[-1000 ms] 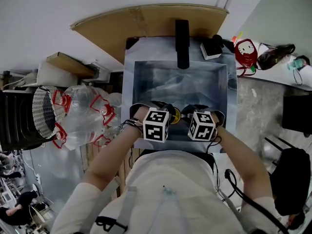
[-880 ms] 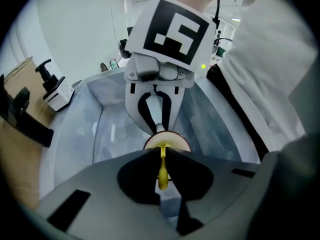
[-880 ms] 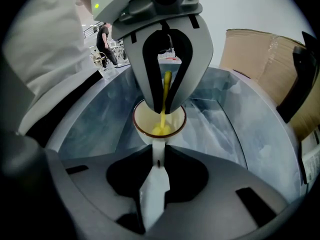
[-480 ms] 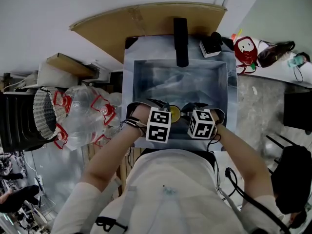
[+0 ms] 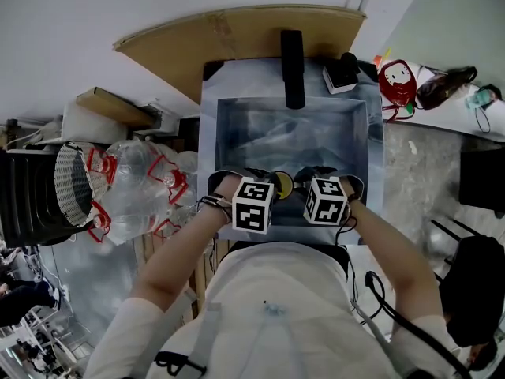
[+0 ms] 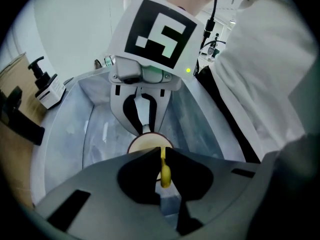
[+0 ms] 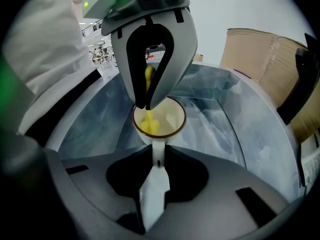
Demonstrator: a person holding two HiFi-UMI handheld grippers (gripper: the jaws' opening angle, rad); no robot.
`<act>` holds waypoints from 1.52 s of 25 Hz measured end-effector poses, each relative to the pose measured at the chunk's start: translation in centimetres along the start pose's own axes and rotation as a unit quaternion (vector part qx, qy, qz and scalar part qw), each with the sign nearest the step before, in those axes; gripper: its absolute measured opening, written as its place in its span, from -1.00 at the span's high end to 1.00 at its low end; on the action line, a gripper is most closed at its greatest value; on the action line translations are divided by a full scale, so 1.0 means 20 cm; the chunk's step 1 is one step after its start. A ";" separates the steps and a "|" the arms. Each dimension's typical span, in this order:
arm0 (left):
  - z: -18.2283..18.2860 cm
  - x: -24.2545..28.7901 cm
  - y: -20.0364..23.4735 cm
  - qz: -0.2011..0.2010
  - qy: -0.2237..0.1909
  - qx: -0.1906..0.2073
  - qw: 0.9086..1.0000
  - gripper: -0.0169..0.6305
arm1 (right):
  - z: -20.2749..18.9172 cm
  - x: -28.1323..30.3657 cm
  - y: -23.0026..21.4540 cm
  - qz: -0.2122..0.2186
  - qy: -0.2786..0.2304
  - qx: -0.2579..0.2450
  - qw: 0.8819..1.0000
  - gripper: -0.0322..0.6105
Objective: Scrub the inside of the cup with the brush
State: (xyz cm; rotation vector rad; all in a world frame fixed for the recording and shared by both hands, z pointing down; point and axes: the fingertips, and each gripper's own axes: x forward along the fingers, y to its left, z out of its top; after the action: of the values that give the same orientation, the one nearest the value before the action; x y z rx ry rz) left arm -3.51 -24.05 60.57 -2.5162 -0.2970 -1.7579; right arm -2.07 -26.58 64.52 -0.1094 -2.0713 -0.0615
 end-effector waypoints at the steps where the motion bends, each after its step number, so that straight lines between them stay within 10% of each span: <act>1: 0.00 0.00 0.00 -0.002 -0.001 -0.001 1.000 0.84 | 0.00 0.00 0.00 0.000 0.001 -0.001 1.000 0.67; 18: 0.15 0.01 0.06 0.023 -0.046 0.034 0.998 0.84 | 0.00 0.00 -0.01 0.000 0.002 0.001 1.000 0.67; 38: -0.09 -0.01 0.12 0.028 0.045 -0.015 0.998 0.84 | -0.01 0.00 0.00 0.009 0.011 0.003 1.000 0.67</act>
State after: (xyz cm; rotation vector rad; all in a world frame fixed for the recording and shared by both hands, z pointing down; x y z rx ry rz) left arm -4.83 -26.63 61.13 -2.4297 -0.1956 -1.8618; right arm -1.91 -26.59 64.52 -0.1223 -2.0481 -0.0460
